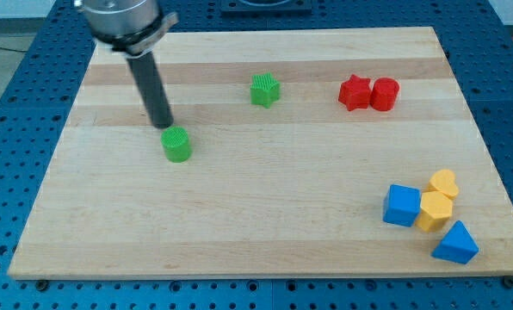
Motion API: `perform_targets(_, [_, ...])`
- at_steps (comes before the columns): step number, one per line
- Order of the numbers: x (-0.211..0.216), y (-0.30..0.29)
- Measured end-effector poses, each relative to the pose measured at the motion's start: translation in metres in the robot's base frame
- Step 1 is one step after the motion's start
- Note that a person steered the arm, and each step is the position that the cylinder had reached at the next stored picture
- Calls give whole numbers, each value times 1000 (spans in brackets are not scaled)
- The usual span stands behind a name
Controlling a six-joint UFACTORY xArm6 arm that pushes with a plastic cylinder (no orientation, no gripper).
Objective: Move the green circle to the bottom left side
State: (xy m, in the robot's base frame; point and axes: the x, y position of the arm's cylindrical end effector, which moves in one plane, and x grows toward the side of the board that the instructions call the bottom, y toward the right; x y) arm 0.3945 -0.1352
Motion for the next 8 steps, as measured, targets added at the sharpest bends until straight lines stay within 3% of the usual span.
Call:
perform_targets(1, [29, 48])
perform_targets(2, [81, -50])
perform_targets(3, [114, -81])
perform_targets(8, [122, -61])
